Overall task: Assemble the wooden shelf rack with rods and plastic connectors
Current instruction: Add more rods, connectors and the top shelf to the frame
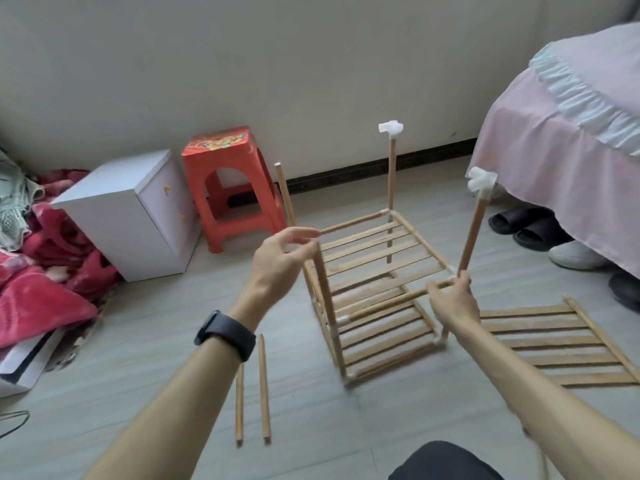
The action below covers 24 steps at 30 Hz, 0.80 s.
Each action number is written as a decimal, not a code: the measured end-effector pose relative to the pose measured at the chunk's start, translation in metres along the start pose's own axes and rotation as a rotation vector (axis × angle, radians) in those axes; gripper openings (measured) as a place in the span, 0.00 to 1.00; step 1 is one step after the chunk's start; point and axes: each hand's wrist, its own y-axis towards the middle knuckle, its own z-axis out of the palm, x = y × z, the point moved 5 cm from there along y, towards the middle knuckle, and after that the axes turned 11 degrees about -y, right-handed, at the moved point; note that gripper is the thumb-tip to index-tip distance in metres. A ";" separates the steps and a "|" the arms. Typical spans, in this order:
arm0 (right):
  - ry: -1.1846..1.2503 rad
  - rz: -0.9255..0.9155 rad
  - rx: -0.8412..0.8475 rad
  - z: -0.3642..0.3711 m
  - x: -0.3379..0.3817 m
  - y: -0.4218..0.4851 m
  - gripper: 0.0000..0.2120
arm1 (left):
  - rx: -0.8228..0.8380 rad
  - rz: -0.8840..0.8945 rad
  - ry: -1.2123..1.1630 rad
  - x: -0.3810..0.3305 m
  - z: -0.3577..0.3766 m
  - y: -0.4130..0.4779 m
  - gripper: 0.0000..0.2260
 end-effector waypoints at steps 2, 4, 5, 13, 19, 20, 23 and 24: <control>0.021 -0.198 0.048 0.015 0.011 -0.035 0.36 | 0.176 -0.008 -0.141 -0.012 0.029 -0.010 0.10; 0.070 -0.402 0.019 0.030 0.020 -0.073 0.38 | 0.335 -0.004 -0.173 -0.018 0.054 -0.014 0.10; 0.079 -0.465 0.001 0.037 0.023 -0.086 0.38 | 0.342 0.028 -0.137 -0.020 0.059 -0.011 0.08; 0.177 -0.410 -0.200 0.021 0.003 -0.086 0.05 | -0.358 -0.003 0.461 0.019 -0.030 0.058 0.31; 0.065 -0.339 -0.256 -0.022 -0.043 -0.056 0.08 | -0.129 -0.204 0.052 0.060 -0.024 0.074 0.21; 0.023 -0.301 -0.248 -0.026 -0.049 -0.048 0.10 | -0.101 -0.208 0.018 0.064 -0.015 0.069 0.13; -0.098 -0.132 -0.202 -0.029 -0.063 -0.024 0.14 | -0.127 -0.127 -0.001 0.068 0.004 0.042 0.07; -0.133 -0.065 -0.191 -0.028 -0.069 -0.018 0.16 | -0.141 -0.090 0.005 0.068 0.007 0.033 0.07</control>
